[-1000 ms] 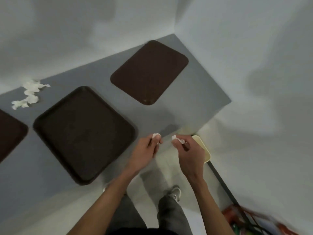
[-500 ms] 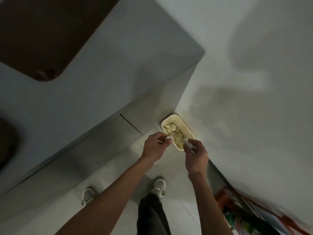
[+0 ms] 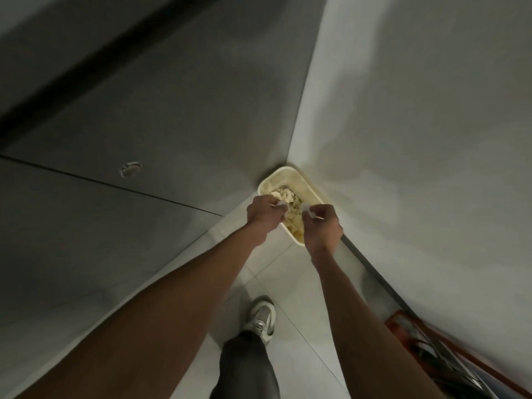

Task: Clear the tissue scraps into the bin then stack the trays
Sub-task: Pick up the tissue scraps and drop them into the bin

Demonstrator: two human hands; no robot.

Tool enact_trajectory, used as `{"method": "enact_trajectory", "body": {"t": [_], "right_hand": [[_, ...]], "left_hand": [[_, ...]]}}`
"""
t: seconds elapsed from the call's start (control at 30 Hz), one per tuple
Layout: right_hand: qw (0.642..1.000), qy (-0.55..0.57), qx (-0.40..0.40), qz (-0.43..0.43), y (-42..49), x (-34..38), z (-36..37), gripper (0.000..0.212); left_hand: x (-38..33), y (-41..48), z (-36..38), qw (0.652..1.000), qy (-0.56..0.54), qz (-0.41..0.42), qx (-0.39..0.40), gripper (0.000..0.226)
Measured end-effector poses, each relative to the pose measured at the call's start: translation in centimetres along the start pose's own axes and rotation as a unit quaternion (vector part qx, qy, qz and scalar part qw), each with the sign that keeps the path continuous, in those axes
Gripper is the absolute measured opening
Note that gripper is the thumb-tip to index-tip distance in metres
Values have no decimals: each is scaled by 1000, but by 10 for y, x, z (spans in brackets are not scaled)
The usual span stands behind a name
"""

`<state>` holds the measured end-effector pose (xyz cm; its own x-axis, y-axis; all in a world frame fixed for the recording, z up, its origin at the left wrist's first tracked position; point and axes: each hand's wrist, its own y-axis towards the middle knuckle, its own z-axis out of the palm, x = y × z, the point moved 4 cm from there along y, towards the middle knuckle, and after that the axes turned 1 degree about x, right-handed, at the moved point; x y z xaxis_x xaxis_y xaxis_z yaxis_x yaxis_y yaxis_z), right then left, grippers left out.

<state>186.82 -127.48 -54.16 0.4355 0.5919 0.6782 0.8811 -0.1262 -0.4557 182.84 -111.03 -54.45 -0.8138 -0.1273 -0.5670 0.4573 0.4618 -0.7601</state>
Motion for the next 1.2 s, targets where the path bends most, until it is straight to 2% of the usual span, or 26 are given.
{"method": "enact_trajectory", "body": {"t": [0.13,0.23,0.47,0.6,0.83,1.0,1.13,1.2], "right_hand": [[998,-28,55,22,19,-11,9,28],[995,-61,76,10,27,-15,6,39],[991,-70,96,-60,-18,42,-33,25],[984,-81,106,-120,-84,96,-61,26],[965,-99,99,-222,-253,208,-109,28],[948,-111,117,-276,-370,264,-118,31],[930,-110,128,-326,-463,297,-118,39],[919,-115,144,-349,-510,311,-112,43]], "left_hand": [[0,22,12,1000,24,-5,18,42],[-8,25,7,994,102,20,16,58],[-42,-44,-50,976,190,102,20,39],[-55,-110,-95,969,205,135,7,37],[-73,-270,-205,968,176,177,-17,35],[-61,-377,-293,956,154,241,-66,36],[-32,-456,-371,949,165,243,-114,39],[-11,-492,-417,946,136,257,-143,37]]}}
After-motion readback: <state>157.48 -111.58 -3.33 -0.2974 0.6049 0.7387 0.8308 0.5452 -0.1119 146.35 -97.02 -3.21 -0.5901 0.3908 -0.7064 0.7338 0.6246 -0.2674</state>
